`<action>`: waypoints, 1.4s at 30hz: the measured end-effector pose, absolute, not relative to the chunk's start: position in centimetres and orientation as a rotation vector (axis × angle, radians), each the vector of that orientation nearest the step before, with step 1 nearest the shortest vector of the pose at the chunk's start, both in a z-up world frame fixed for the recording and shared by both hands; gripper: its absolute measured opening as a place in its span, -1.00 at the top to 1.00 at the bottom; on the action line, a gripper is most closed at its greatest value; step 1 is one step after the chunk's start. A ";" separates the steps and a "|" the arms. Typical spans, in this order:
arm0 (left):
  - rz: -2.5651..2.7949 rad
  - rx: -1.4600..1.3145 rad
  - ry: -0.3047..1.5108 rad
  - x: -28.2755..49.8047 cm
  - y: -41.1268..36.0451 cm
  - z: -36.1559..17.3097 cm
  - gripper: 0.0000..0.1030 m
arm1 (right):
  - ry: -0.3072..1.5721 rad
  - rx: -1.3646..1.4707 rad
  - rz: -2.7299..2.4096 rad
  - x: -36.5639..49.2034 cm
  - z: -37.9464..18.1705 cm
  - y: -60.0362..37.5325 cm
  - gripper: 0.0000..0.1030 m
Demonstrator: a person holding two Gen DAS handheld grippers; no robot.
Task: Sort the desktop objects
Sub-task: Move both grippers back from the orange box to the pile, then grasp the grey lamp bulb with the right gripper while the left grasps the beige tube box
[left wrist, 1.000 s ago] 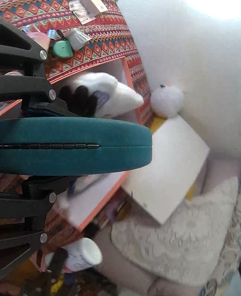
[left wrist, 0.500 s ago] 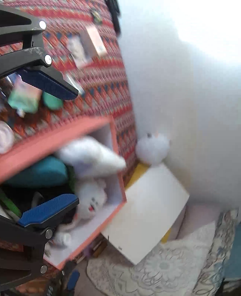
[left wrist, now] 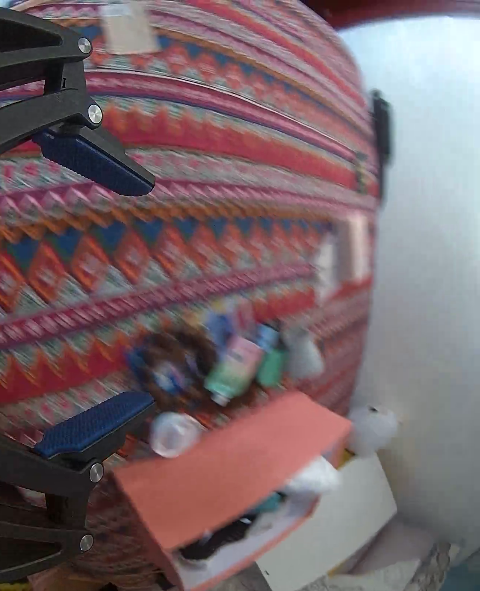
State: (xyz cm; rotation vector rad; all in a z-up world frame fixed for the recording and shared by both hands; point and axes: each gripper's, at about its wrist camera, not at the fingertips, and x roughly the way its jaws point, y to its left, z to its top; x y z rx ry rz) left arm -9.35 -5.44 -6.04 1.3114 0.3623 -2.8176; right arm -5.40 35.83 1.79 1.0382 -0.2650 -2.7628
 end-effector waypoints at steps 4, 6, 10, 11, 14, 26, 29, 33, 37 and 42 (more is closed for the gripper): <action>-2.785 1.345 0.402 -8.0 -7.5 -7.9 -0.75 | -0.198 1.062 -2.675 -4.7 1.3 30.4 -0.58; -2.790 1.324 0.414 -8.2 -8.5 -7.9 -0.75 | -0.151 1.074 -2.624 -5.0 1.0 27.4 -0.58; -2.838 1.235 0.401 -10.9 -10.3 -6.1 -0.75 | -0.027 1.076 -2.539 -7.5 0.9 21.0 -0.65; -2.848 1.217 0.392 -11.7 -10.8 -5.5 -0.75 | 0.005 1.071 -2.530 -8.4 0.9 19.6 -0.66; -2.875 1.168 0.355 -15.8 -12.2 -3.7 -0.76 | 0.085 1.048 -2.527 -11.5 0.6 15.5 -0.70; -2.705 1.353 0.564 -37.5 -15.7 -8.3 -0.84 | 0.228 1.153 -2.604 -30.5 -7.2 7.6 -0.87; -2.657 1.411 0.536 -43.0 -14.9 -10.8 -0.84 | 0.246 1.182 -2.612 -34.5 -9.2 7.1 -0.87; -2.587 1.454 0.508 -48.2 -14.2 -13.3 -0.84 | 0.301 1.200 -2.597 -38.0 -11.1 6.3 -0.87; -2.553 1.467 0.528 -51.5 -13.5 -14.2 -0.85 | 0.364 1.211 -2.564 -40.2 -12.2 5.3 -0.87; -2.580 1.436 0.560 -52.7 -12.5 -12.8 -0.85 | 0.351 1.224 -2.570 -41.3 -12.9 5.7 -0.87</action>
